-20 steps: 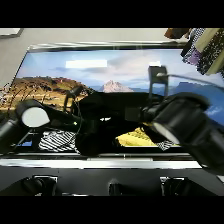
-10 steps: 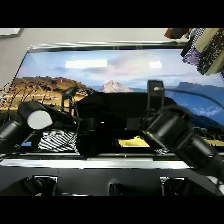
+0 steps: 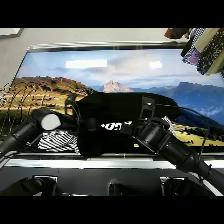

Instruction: Fold the clothes and pants, and hang the long-sleeved shirts on hangers.

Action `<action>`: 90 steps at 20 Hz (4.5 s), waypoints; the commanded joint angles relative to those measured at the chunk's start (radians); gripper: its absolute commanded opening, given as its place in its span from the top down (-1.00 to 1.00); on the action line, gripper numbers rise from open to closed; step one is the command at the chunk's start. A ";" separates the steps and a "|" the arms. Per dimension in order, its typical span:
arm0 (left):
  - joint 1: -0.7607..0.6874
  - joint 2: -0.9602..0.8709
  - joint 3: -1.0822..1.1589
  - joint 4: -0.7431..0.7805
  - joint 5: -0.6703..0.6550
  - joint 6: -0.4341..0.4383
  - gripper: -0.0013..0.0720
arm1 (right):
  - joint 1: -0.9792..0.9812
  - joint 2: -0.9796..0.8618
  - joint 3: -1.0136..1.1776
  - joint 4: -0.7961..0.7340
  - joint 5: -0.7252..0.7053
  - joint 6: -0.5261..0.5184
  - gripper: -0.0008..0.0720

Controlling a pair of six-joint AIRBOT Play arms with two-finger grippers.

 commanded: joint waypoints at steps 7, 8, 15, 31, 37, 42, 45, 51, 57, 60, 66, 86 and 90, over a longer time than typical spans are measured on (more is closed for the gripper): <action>0.863 0.291 0.013 0.115 -0.365 0.745 -0.68 | 0.001 -0.002 -0.007 0.023 -0.021 0.000 0.90; 0.933 0.291 0.013 0.114 -0.375 0.838 -0.68 | 0.000 -0.002 -0.007 0.023 -0.021 0.000 0.90; 1.191 0.142 -0.046 0.102 -0.178 0.767 -0.69 | -0.002 -0.002 -0.007 0.023 -0.020 0.000 0.89; 1.194 -0.242 -0.046 0.103 -0.057 1.124 -0.65 | -0.002 -0.002 -0.007 0.026 0.027 0.001 0.89; 1.138 -0.303 -0.048 0.174 -0.025 1.124 -0.65 | -0.002 -0.002 -0.007 0.026 0.032 0.001 0.89; 1.086 -0.338 -0.050 0.188 0.011 1.124 -0.50 | -0.002 -0.002 -0.007 0.026 0.033 0.001 0.89; 1.082 -0.349 -0.050 0.197 0.010 1.123 -0.14 | -0.002 -0.002 -0.007 0.026 0.033 0.001 0.89; 1.082 -0.359 -0.051 0.197 0.011 1.124 0.16 | -0.002 -0.002 -0.007 0.026 0.033 0.001 0.89; 1.082 -0.348 -0.019 0.192 0.005 1.124 0.89 | -0.002 -0.002 -0.007 0.025 0.033 0.001 0.89; 1.082 -0.321 0.055 0.173 -0.029 1.123 0.89 | -0.002 -0.002 -0.007 0.017 0.032 0.001 0.90; 1.066 -0.222 0.252 0.102 -0.054 1.120 0.89 | -0.002 -0.002 -0.007 -0.064 0.030 0.001 0.90; 0.626 0.642 -0.166 -0.200 -0.110 1.139 0.89 | -0.002 -0.002 -0.007 -0.095 0.029 0.004 0.90; 0.518 0.797 -0.291 -0.267 -0.225 1.217 0.89 | -0.002 -0.002 -0.007 -0.134 0.042 0.077 0.90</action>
